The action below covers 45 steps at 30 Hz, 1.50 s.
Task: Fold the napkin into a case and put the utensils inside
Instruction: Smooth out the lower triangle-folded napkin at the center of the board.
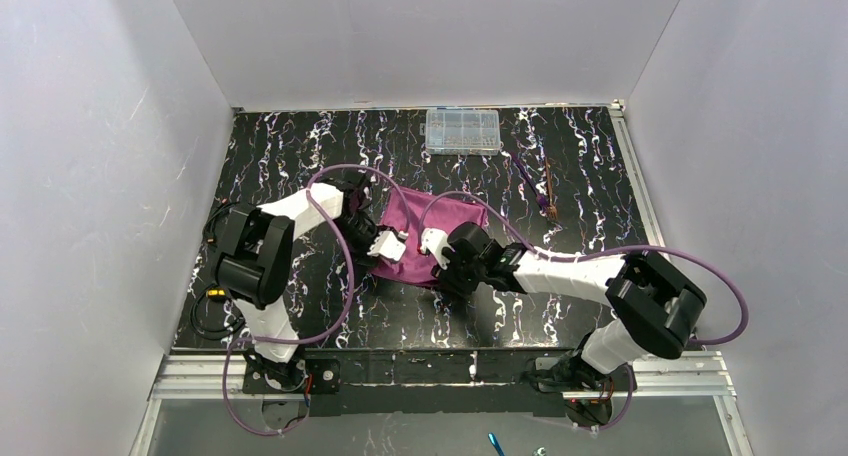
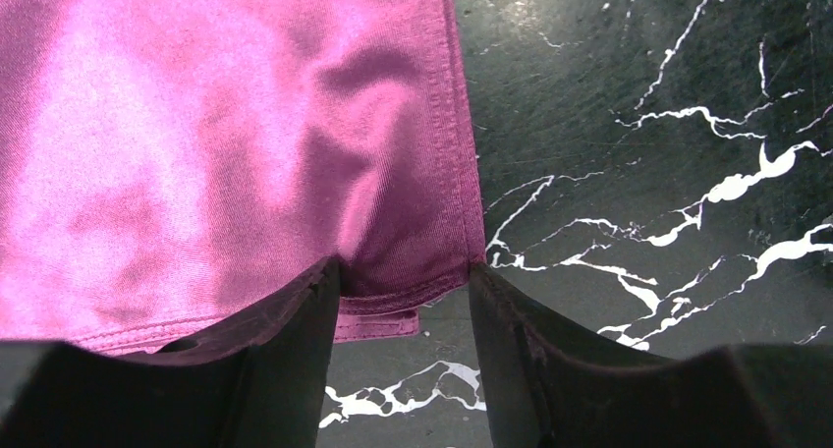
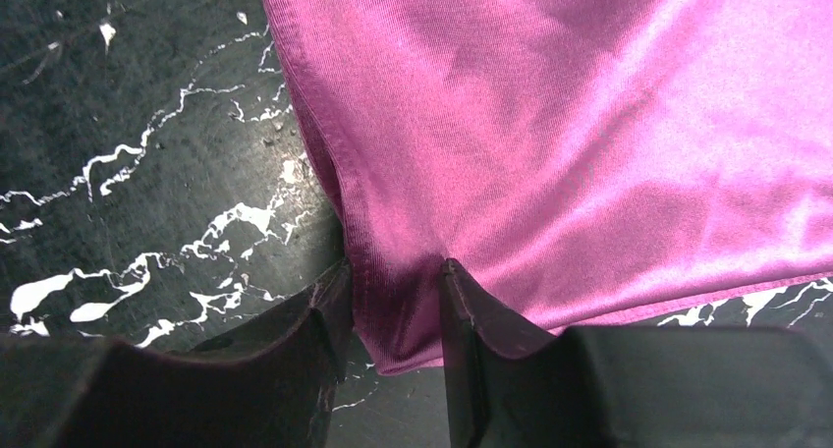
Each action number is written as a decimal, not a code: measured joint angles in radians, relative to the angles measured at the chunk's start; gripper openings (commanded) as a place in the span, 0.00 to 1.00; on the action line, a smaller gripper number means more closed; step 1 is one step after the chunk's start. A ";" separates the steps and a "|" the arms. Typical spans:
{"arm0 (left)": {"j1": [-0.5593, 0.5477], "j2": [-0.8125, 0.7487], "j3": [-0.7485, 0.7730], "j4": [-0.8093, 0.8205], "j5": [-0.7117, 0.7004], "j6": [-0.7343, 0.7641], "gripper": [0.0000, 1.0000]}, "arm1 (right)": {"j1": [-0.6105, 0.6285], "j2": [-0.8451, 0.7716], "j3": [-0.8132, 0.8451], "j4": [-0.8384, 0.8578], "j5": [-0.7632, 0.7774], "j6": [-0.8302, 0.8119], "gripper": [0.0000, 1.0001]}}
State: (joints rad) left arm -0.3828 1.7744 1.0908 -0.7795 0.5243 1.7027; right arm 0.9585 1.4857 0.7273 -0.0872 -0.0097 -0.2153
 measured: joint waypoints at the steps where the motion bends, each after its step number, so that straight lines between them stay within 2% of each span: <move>1: -0.001 0.013 0.015 -0.010 -0.002 -0.014 0.49 | -0.002 0.001 0.003 0.000 -0.004 0.008 0.44; 6: -0.008 0.080 0.096 -0.050 -0.013 -0.074 0.57 | -0.009 0.006 0.004 -0.002 -0.028 0.038 0.38; 8: -0.010 0.094 0.116 -0.049 -0.016 -0.084 0.56 | -0.019 0.006 0.004 -0.006 -0.047 0.048 0.33; 10: -0.013 0.100 0.123 -0.049 -0.018 -0.090 0.46 | -0.040 0.007 0.004 -0.011 -0.068 0.057 0.27; 14: -0.016 0.116 0.143 -0.055 -0.020 -0.114 0.17 | -0.093 0.009 0.006 -0.018 -0.126 0.082 0.19; 15: -0.018 0.123 0.154 -0.062 -0.019 -0.121 0.12 | -0.102 0.010 0.008 -0.019 -0.137 0.086 0.16; 16: -0.019 0.134 0.169 -0.073 -0.019 -0.126 0.12 | -0.112 0.010 0.011 -0.021 -0.156 0.092 0.13; 17: -0.019 0.142 0.180 -0.082 -0.020 -0.134 0.14 | -0.116 0.010 0.015 -0.022 -0.170 0.094 0.11; 19: -0.021 0.162 0.212 -0.105 -0.020 -0.146 0.31 | -0.123 0.016 0.029 -0.023 -0.215 0.107 0.08; 25: -0.019 0.176 0.267 -0.174 -0.018 -0.178 0.65 | -0.180 0.069 0.112 -0.055 -0.394 0.151 0.02; 26: -0.019 0.167 0.267 -0.191 -0.016 -0.180 0.78 | -0.200 0.081 0.135 -0.072 -0.430 0.159 0.02; 27: -0.018 0.158 0.267 -0.207 -0.014 -0.182 0.96 | -0.213 0.089 0.151 -0.083 -0.453 0.161 0.02; 29: -0.017 0.130 0.267 -0.232 0.000 -0.190 0.99 | -0.243 0.107 0.191 -0.110 -0.504 0.165 0.01; 35: -0.018 0.072 0.288 -0.243 0.092 -0.224 0.98 | -0.290 0.118 0.215 -0.121 -0.598 0.198 0.01; 45: -0.135 0.085 0.264 -0.081 0.171 -0.345 0.98 | -0.367 0.144 0.153 -0.006 -0.691 0.332 0.01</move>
State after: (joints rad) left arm -0.5182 1.8599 1.3552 -0.8608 0.6956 1.3579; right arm 0.5919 1.6295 0.8806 -0.0937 -0.7006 0.1162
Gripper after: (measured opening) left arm 0.983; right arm 0.089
